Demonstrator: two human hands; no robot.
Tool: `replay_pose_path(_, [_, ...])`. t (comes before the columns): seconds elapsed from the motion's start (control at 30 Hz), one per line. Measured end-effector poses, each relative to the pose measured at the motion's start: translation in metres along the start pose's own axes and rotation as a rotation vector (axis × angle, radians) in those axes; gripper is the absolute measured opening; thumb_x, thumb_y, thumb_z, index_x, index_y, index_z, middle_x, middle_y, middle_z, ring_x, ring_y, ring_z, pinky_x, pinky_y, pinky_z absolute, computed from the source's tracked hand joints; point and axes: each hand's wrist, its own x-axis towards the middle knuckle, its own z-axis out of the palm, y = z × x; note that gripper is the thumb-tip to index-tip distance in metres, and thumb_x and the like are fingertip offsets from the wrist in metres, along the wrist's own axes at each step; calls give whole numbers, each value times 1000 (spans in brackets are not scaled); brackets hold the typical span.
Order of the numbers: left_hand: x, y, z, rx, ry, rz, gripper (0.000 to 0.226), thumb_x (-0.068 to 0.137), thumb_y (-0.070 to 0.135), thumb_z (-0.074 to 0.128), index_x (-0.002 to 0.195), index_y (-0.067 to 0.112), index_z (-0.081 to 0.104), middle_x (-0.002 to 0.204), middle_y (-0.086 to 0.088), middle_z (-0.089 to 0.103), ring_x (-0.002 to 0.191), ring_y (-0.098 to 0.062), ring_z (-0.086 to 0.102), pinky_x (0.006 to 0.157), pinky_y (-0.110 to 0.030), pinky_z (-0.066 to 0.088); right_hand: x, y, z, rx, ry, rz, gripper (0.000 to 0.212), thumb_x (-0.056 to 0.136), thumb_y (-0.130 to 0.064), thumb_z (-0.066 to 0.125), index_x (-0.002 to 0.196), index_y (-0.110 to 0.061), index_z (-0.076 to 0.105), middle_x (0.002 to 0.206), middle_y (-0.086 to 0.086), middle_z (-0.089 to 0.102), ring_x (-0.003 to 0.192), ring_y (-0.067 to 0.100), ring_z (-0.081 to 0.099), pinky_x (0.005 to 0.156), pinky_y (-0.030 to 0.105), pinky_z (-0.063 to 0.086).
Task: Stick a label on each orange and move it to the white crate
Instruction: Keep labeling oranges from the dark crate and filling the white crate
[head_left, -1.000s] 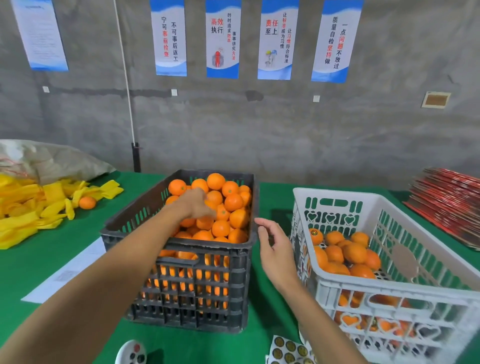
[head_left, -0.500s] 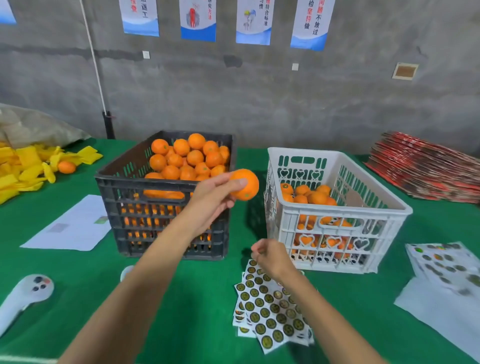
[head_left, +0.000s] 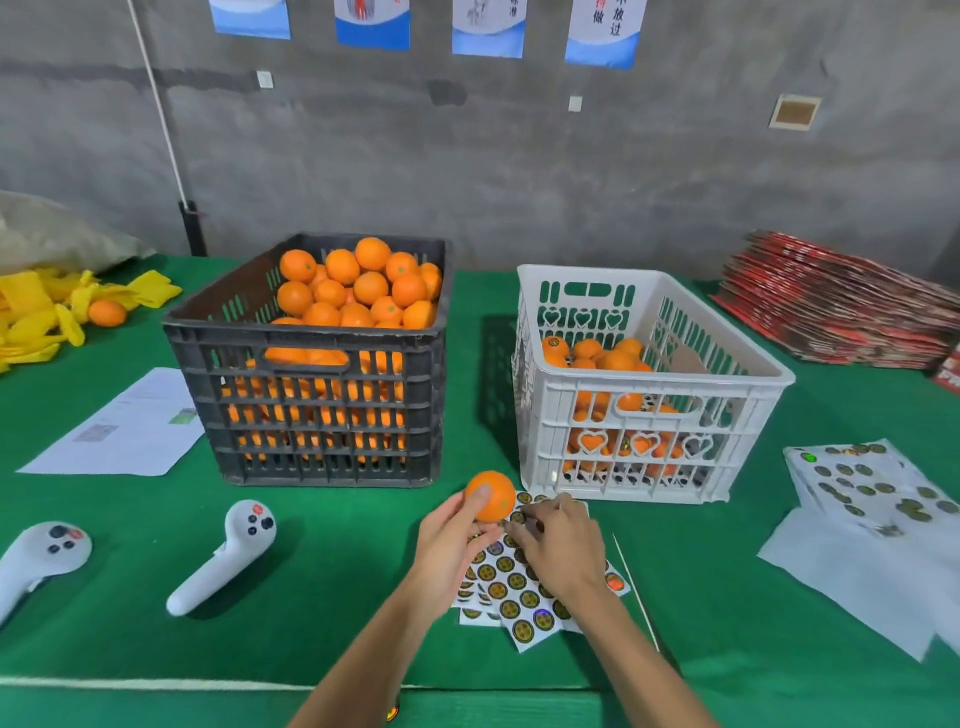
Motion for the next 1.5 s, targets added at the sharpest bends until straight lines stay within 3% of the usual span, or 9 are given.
replay_pose_path(0.43, [5, -9, -5, -24, 77, 16, 71, 92, 36, 75, 148, 3, 50, 108, -14, 78, 107, -26, 75, 114, -47, 48, -2, -8, 6, 209, 150, -43, 9, 96, -32, 67, 97, -29, 77, 96, -10, 66, 93, 14, 61, 79, 33, 50])
replay_pose_path(0.53, [4, -8, -3, 7, 77, 5, 69, 93, 37, 74, 148, 3, 50, 110, -15, 77, 108, -25, 74, 114, -46, 47, -3, -14, -1, 605, 158, 65, 11, 98, -27, 65, 92, -32, 72, 94, -17, 70, 87, 2, 65, 83, 32, 55])
replay_pose_path(0.6, [3, -5, -3, 1, 79, -6, 67, 93, 36, 74, 147, 4, 51, 116, -16, 76, 110, -27, 74, 114, -45, 47, 0, -21, -13, 1007, 83, 200, 9, 98, -31, 68, 103, -28, 75, 102, -15, 75, 95, -3, 67, 96, 33, 54])
replay_pose_path(0.7, [3, 0, -2, -12, 55, -15, 63, 93, 34, 73, 144, 3, 53, 122, -19, 73, 114, -30, 72, 116, -46, 45, 4, -30, -27, 1243, -20, 190, 25, 95, -42, 69, 116, -30, 76, 116, -21, 73, 111, -3, 66, 102, 28, 49])
replay_pose_path(1.0, [-1, 39, 16, 27, -57, 127, 47, 92, 36, 74, 133, 13, 66, 120, -17, 75, 114, -30, 72, 103, -36, 54, 13, -58, -66, 1212, 86, 56, 12, 88, -22, 81, 98, -28, 78, 102, -11, 77, 100, 10, 71, 90, 31, 58])
replay_pose_path(1.1, [0, 61, 22, 23, -110, 208, 52, 88, 34, 74, 135, 16, 65, 129, -15, 71, 122, -28, 68, 113, -44, 48, 16, -63, -90, 1240, 57, 17, 39, 85, -28, 83, 121, -34, 69, 114, -10, 73, 101, 3, 70, 80, 19, 57])
replay_pose_path(1.17, [3, 77, 29, 12, -150, 246, 50, 89, 29, 73, 137, 17, 63, 132, -13, 70, 124, -26, 67, 112, -46, 49, 22, -64, -107, 1294, -24, 28, 61, 82, -31, 85, 135, -38, 56, 121, -10, 69, 108, 8, 70, 85, 26, 60])
replay_pose_path(1.37, [18, 131, 65, 184, -162, 347, 38, 95, 25, 65, 133, 20, 69, 118, -11, 73, 90, -13, 68, 67, -28, 53, 44, -66, -154, 1453, -197, -83, 46, 85, -24, 82, 127, -29, 64, 115, -4, 77, 106, 22, 74, 82, 31, 61])
replay_pose_path(1.5, [30, 161, 102, 394, -203, 374, 50, 93, 37, 63, 142, 29, 59, 121, -6, 72, 94, -18, 70, 70, -29, 54, 65, -58, -176, 1383, 22, -74, 46, 80, -25, 87, 121, -29, 68, 112, -4, 77, 103, 16, 74, 81, 32, 62])
